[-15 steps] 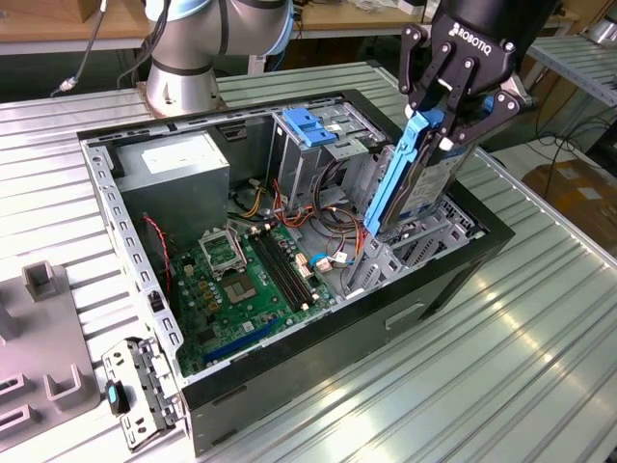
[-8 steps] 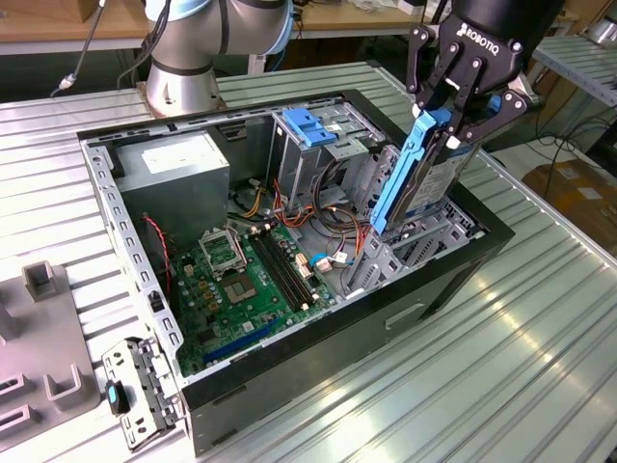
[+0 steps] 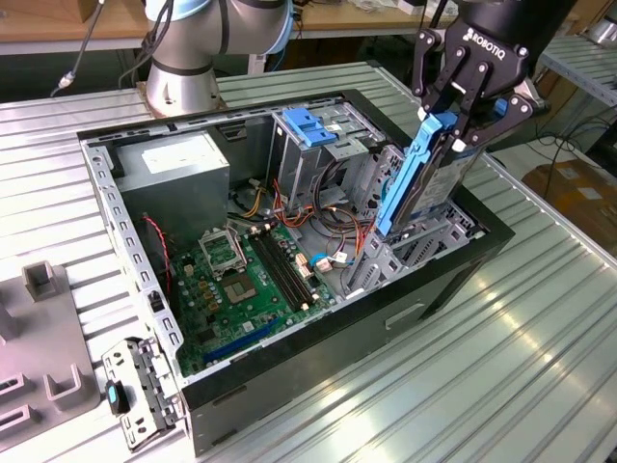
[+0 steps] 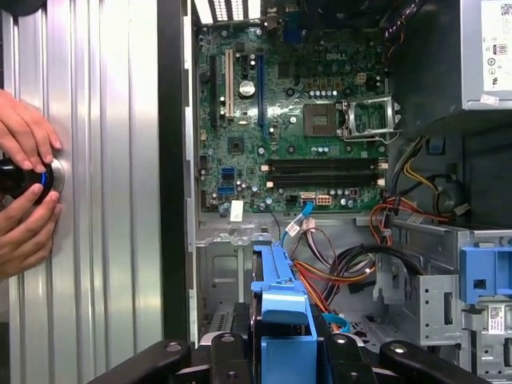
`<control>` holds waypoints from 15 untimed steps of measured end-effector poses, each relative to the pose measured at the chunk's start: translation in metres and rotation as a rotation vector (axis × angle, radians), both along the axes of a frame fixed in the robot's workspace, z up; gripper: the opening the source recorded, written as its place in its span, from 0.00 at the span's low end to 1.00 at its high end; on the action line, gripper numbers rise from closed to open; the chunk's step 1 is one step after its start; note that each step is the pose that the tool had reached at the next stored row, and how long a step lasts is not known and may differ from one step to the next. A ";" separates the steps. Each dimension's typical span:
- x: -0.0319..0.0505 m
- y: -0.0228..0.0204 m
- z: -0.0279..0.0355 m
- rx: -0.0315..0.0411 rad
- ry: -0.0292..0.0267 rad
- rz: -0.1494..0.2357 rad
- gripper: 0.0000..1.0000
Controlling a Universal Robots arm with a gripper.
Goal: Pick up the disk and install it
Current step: 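Insert the disk into the insertion slot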
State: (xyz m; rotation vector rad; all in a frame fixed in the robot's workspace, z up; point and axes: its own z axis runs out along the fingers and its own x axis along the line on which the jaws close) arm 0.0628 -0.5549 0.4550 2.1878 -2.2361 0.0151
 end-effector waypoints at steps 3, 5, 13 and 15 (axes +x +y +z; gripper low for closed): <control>0.0002 -0.0029 -0.0011 0.0001 0.0000 0.000 0.37; 0.0005 -0.0030 -0.0019 -0.0001 0.0000 0.000 0.37; 0.0018 -0.0035 -0.0077 -0.0001 0.0000 0.000 0.37; 0.0018 -0.0035 -0.0093 0.0000 0.0000 0.000 0.37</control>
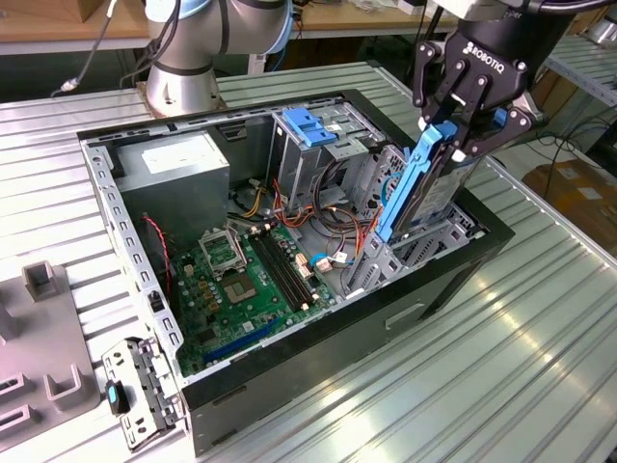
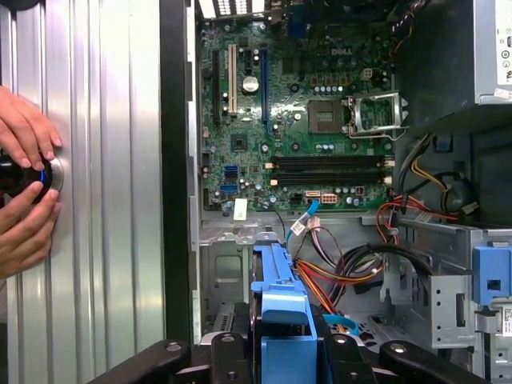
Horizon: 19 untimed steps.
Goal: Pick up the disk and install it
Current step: 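Insert the disk into the insertion slot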
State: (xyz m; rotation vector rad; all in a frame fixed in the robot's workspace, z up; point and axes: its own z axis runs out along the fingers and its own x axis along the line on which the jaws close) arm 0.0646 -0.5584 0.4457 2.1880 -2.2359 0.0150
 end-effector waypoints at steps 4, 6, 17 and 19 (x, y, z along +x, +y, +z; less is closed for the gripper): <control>0.0000 0.0000 -0.0030 0.0000 0.0000 0.000 0.37; 0.0000 -0.0001 -0.0050 0.0000 0.0000 0.000 0.37; 0.0000 -0.0001 -0.0149 -0.0001 0.0000 0.000 0.37; 0.0000 -0.0001 -0.0173 -0.0001 0.0000 0.000 0.37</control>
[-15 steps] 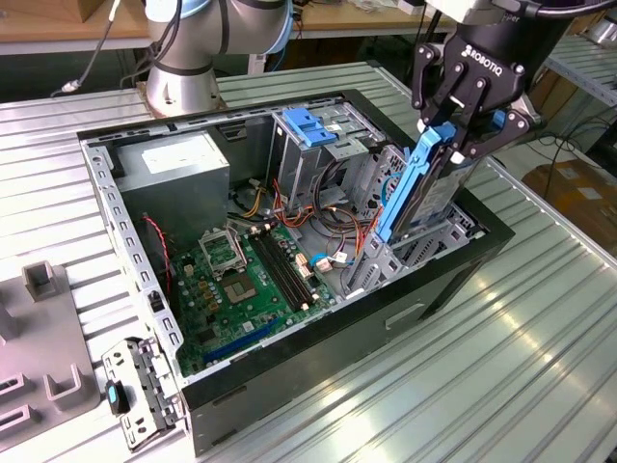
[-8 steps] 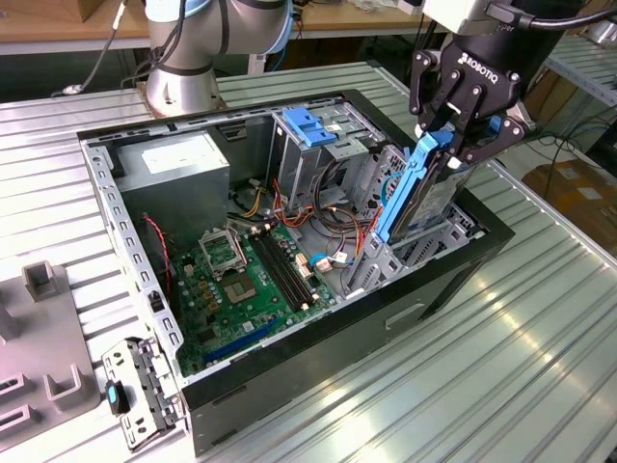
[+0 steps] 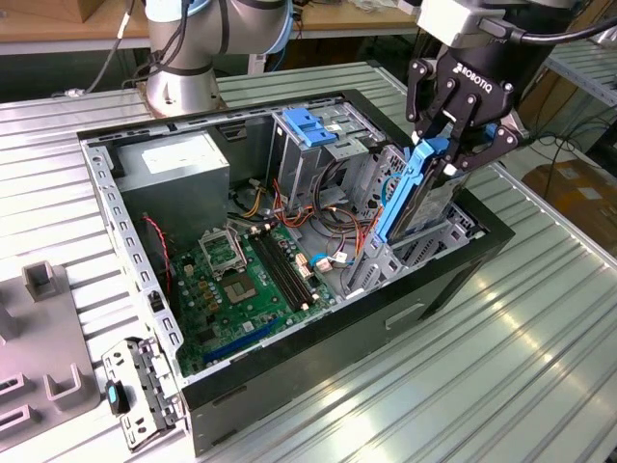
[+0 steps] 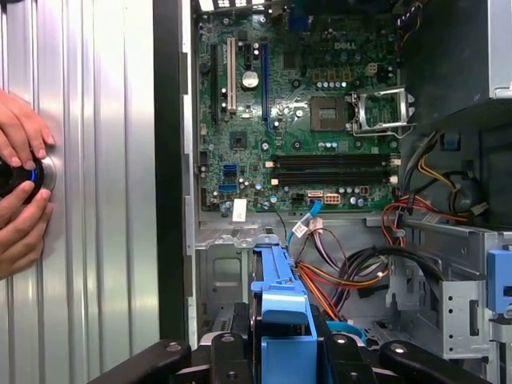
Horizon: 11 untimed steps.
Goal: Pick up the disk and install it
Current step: 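Insert the disk into the insertion slot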
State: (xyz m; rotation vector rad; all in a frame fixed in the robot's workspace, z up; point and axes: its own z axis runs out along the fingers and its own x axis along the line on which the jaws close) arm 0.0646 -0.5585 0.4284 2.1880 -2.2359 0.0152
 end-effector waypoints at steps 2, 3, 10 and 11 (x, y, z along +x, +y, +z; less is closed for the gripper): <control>0.0000 0.0000 -0.0027 0.0000 0.0000 0.000 0.37; 0.0000 0.0000 -0.0042 0.0001 0.0000 0.000 0.37; 0.0000 0.0000 -0.0125 0.0000 0.0000 0.000 0.37; 0.0000 0.0000 -0.0154 0.0001 0.0000 0.000 0.37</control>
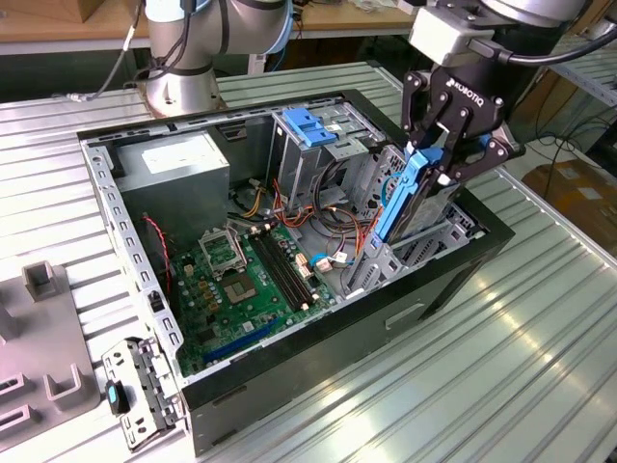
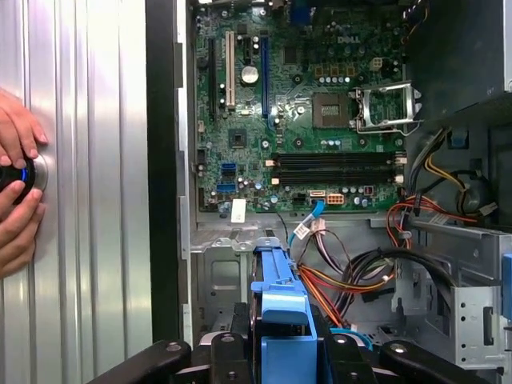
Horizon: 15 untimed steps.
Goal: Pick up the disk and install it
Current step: 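Insert the disk into the insertion slot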
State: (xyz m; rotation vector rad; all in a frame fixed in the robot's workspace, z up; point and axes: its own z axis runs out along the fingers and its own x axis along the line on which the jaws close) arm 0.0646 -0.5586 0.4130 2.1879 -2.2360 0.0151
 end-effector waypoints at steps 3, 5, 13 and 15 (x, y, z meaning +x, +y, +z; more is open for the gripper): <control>0.0000 0.0000 -0.0064 0.0000 0.0003 0.000 0.37; 0.0000 0.0000 -0.0094 0.0000 0.0005 0.000 0.37; 0.0000 -0.0003 -0.0234 0.0000 0.0019 0.000 0.37; 0.0000 -0.0003 -0.0266 0.0000 0.0022 0.000 0.37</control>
